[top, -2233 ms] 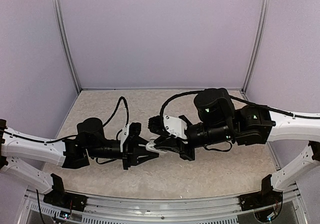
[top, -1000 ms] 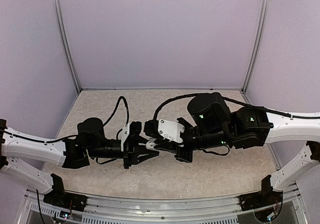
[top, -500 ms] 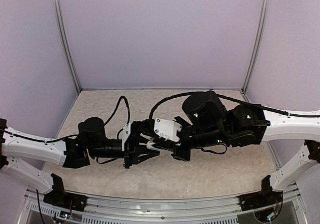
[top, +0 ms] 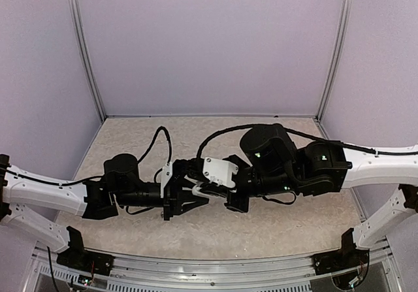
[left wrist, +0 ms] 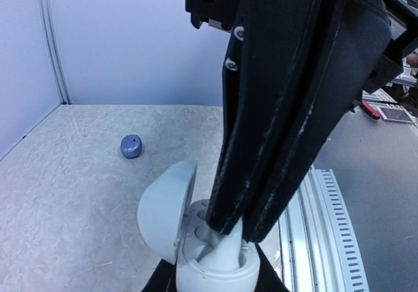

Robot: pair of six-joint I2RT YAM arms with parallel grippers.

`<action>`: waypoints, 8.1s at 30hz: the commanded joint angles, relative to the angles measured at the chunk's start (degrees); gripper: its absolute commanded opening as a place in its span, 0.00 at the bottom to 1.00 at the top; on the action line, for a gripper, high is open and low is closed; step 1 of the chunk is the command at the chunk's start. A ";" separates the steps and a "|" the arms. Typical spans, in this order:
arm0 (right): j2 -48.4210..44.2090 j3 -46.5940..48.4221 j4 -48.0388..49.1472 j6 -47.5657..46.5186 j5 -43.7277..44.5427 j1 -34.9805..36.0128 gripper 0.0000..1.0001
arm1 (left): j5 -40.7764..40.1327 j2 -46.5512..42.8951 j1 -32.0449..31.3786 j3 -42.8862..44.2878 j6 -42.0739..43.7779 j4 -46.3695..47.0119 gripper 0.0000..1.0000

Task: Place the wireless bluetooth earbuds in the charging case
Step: Adjust the left earbud in the left side groove of the charging case, then adjust the charging case with the earbuds at the center of the board.

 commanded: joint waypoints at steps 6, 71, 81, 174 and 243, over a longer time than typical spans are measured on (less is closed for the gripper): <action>-5.76 -7.11 7.95 2.04 -3.65 -1.28 0.00 | 2.97 -2.09 0.23 -0.28 -0.62 5.82 0.00; -4.97 -3.62 5.75 -0.06 -8.30 -1.82 0.07 | 3.50 -1.57 0.17 0.03 0.36 4.66 0.00; -3.88 -4.11 5.81 -0.25 -8.64 -1.82 0.03 | 3.35 -1.71 0.13 -0.15 0.21 4.62 0.00; -9.53 -8.57 11.62 -0.65 -5.80 -3.10 0.19 | 3.14 -0.91 2.23 0.82 -4.31 6.03 0.00; -4.29 -0.09 2.94 -2.40 0.30 -1.38 0.21 | -0.39 1.63 -0.15 3.41 -0.25 0.30 0.00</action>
